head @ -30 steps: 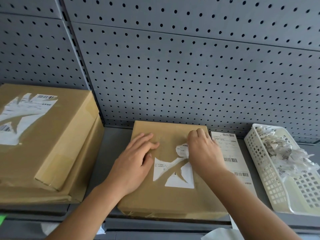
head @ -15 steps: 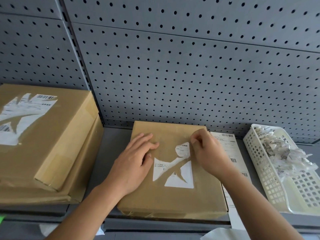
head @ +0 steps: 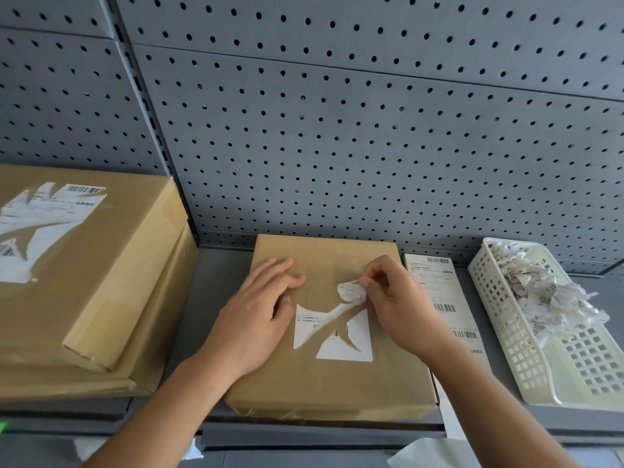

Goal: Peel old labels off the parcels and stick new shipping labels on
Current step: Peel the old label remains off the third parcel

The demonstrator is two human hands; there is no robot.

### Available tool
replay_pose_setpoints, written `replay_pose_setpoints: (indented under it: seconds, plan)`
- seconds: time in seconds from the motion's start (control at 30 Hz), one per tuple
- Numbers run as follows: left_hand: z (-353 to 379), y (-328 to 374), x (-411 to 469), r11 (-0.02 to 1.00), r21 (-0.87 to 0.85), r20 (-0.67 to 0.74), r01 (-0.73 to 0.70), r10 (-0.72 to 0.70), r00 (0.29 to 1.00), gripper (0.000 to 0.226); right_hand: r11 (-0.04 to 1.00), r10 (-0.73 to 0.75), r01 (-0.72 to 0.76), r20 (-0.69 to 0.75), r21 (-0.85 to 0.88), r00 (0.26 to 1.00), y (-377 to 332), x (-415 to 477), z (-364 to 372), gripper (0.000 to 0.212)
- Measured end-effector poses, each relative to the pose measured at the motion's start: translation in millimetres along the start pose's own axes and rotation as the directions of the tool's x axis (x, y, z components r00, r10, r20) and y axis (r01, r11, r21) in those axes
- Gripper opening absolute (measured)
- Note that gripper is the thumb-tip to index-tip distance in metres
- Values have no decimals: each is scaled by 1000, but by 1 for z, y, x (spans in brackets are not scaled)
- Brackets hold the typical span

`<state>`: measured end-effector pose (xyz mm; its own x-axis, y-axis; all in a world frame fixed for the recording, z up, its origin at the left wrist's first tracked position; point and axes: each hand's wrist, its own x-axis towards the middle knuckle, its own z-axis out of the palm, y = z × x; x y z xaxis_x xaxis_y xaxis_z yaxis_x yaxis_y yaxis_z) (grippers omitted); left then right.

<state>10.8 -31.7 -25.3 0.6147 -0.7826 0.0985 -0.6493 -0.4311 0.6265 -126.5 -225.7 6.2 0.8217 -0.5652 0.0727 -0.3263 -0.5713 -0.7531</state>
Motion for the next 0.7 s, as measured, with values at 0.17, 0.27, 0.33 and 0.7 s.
replay_pose_setpoints:
  seconds: [0.17, 0.27, 0.33, 0.7]
  plan:
    - [-1, 1, 0, 1000, 14, 23, 11, -11, 1000, 37, 946, 32, -27, -10, 322, 999, -6, -7, -11, 15]
    - [-1, 1, 0, 1000, 22, 24, 13, -13, 1000, 38, 892, 48, -24, -42, 451, 998, -14, -7, -25, 10]
    - [-1, 2, 0, 1000, 22, 22, 11, -12, 1000, 38, 880, 66, -35, -49, 474, 997, -16, -6, -32, 7]
    - [-3, 2, -2, 1000, 25, 28, -1, 1, 1000, 39, 900, 85, -30, -107, 434, 991, -11, -13, -45, 9]
